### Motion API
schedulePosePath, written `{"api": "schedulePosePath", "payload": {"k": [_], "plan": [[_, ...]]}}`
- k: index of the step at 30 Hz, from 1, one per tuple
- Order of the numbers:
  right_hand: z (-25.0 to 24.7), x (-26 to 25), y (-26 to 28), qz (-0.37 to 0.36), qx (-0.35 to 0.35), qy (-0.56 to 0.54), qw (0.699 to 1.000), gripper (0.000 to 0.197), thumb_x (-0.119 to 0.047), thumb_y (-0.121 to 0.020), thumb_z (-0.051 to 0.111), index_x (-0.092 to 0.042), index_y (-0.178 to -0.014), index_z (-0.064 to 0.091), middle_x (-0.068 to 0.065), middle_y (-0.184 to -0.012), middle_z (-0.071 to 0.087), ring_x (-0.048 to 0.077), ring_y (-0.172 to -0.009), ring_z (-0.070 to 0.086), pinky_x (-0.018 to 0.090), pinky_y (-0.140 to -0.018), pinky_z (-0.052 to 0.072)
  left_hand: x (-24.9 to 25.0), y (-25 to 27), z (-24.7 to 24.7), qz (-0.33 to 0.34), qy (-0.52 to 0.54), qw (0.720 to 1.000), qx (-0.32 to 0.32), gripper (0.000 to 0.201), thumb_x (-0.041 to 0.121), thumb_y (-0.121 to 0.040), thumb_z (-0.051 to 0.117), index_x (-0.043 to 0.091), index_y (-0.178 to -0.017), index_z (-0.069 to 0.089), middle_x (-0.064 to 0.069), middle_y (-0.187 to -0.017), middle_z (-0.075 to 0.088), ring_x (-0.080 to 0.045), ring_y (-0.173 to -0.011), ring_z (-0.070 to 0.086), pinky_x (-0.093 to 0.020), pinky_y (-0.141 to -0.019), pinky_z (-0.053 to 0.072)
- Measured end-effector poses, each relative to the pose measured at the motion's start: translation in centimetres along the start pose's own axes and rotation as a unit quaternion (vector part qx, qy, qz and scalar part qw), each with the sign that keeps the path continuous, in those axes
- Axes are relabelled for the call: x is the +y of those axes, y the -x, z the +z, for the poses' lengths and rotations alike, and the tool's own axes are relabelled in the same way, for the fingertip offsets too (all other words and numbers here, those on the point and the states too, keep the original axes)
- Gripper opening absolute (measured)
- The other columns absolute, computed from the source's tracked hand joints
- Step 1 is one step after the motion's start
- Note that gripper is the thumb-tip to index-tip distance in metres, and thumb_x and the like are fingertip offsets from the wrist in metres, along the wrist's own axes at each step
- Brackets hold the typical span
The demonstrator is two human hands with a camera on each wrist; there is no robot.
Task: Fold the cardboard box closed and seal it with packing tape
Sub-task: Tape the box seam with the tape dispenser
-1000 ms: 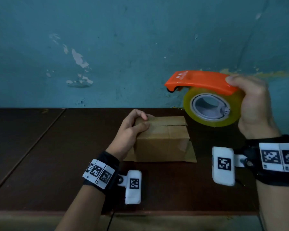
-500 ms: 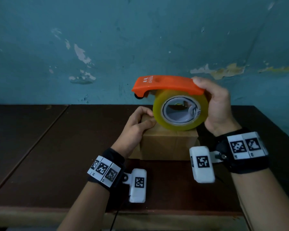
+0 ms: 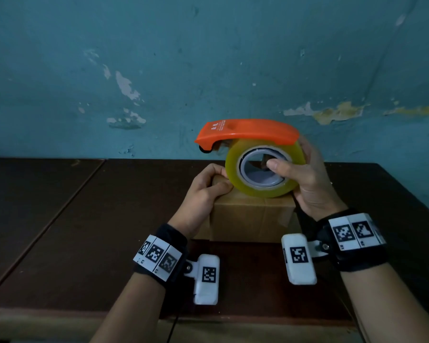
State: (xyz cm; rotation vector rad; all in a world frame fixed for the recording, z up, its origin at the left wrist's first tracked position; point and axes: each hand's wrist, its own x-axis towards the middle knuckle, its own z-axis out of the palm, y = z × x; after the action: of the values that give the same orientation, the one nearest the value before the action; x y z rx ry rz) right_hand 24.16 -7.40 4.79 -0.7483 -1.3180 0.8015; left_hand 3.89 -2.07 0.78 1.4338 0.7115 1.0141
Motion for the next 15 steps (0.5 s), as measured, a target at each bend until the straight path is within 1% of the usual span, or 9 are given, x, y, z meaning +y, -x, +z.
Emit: {"api": "schedulePosePath", "payload": {"k": [2, 4, 7, 8, 9, 11, 13, 14, 15], "plan": [[-0.1, 0.2, 0.0, 0.001, 0.003, 0.008, 1.000, 0.060, -0.012, -0.076, 0.077, 0.003, -0.130, 0.057, 0.017, -0.115, 0.071, 0.035, -0.113, 0.068, 0.041, -0.096, 0.056, 0.0, 0.0, -0.2, -0.003, 0.002, 1.000, -0.002, 0.039, 0.015, -0.087, 0.063, -0.007, -0.118, 0.056, -0.031, -0.122, 0.061, -0.034, -0.107, 0.065, -0.048, -0.100, 0.050], [-0.3, 0.4, 0.2, -0.007, 0.000, 0.045, 0.999, 0.047, -0.006, -0.078, 0.080, 0.002, -0.121, 0.062, 0.020, -0.111, 0.072, 0.034, -0.109, 0.070, 0.042, -0.095, 0.057, 0.1, 0.1, -0.2, -0.002, 0.007, 1.000, -0.005, 0.041, 0.013, -0.088, 0.063, -0.007, -0.123, 0.057, -0.029, -0.126, 0.062, -0.041, -0.117, 0.061, -0.053, -0.105, 0.047], [-0.4, 0.7, 0.4, -0.016, -0.006, 0.101, 0.995, 0.031, 0.004, -0.079, 0.077, -0.007, -0.106, 0.067, -0.004, -0.093, 0.076, 0.016, -0.093, 0.073, 0.028, -0.085, 0.056, 0.3, 0.2, -0.4, -0.001, 0.015, 1.000, -0.003, 0.042, 0.011, -0.088, 0.065, -0.008, -0.124, 0.058, -0.027, -0.127, 0.063, -0.042, -0.120, 0.060, -0.058, -0.108, 0.046], [-0.3, 0.8, 0.5, -0.017, -0.004, 0.109, 0.994, 0.031, 0.004, -0.079, 0.076, -0.010, -0.105, 0.067, -0.006, -0.090, 0.075, 0.013, -0.090, 0.072, 0.026, -0.083, 0.056, 0.2, 0.1, -0.5, 0.000, 0.014, 1.000, -0.001, 0.037, 0.011, -0.088, 0.067, -0.008, -0.120, 0.060, -0.027, -0.125, 0.064, -0.041, -0.119, 0.061, -0.058, -0.107, 0.046], [-0.3, 0.9, 0.5, -0.018, 0.001, 0.110, 0.994, 0.031, 0.003, -0.078, 0.074, -0.010, -0.105, 0.067, -0.005, -0.089, 0.074, 0.014, -0.089, 0.072, 0.027, -0.082, 0.056, 0.3, 0.2, -0.7, 0.004, 0.012, 1.000, 0.000, 0.029, 0.009, -0.089, 0.067, -0.007, -0.113, 0.062, -0.025, -0.121, 0.066, -0.039, -0.115, 0.064, -0.056, -0.105, 0.049], [-0.3, 1.0, 0.4, -0.021, 0.012, 0.104, 0.994, 0.032, 0.002, -0.077, 0.073, -0.007, -0.107, 0.066, -0.001, -0.092, 0.074, 0.019, -0.089, 0.072, 0.029, -0.083, 0.057, 0.7, 0.3, -1.0, 0.012, 0.034, 0.999, 0.000, 0.011, 0.006, -0.094, 0.062, -0.001, -0.102, 0.066, -0.017, -0.112, 0.071, -0.030, -0.104, 0.067, -0.044, -0.095, 0.054], [-0.3, 1.1, 0.4, -0.024, 0.013, 0.102, 0.994, 0.031, 0.003, -0.076, 0.071, -0.007, -0.106, 0.066, 0.001, -0.091, 0.073, 0.020, -0.088, 0.071, 0.030, -0.082, 0.057, 1.2, 0.4, -1.5, 0.001, 0.129, 0.992, 0.007, 0.019, 0.009, -0.098, 0.050, 0.002, -0.095, 0.067, -0.010, -0.108, 0.075, -0.022, -0.098, 0.070, -0.033, -0.084, 0.054], [-0.2, 1.1, 0.4, -0.027, 0.010, 0.101, 0.994, 0.031, 0.004, -0.076, 0.070, -0.009, -0.104, 0.066, -0.001, -0.089, 0.073, 0.018, -0.086, 0.071, 0.029, -0.081, 0.057, 1.4, 0.3, -1.9, -0.006, 0.184, 0.983, 0.019, 0.027, 0.015, -0.099, 0.045, 0.003, -0.090, 0.068, -0.009, -0.105, 0.077, -0.021, -0.098, 0.071, -0.032, -0.084, 0.054], [-0.2, 1.1, 0.3, -0.030, 0.005, 0.101, 0.994, 0.031, 0.006, -0.076, 0.069, -0.010, -0.102, 0.066, -0.002, -0.088, 0.073, 0.016, -0.086, 0.071, 0.027, -0.080, 0.056, 1.7, 0.2, -2.4, -0.009, 0.224, 0.974, 0.034, 0.036, 0.020, -0.101, 0.041, 0.007, -0.084, 0.070, -0.009, -0.103, 0.078, -0.022, -0.103, 0.072, -0.035, -0.089, 0.054]]}}
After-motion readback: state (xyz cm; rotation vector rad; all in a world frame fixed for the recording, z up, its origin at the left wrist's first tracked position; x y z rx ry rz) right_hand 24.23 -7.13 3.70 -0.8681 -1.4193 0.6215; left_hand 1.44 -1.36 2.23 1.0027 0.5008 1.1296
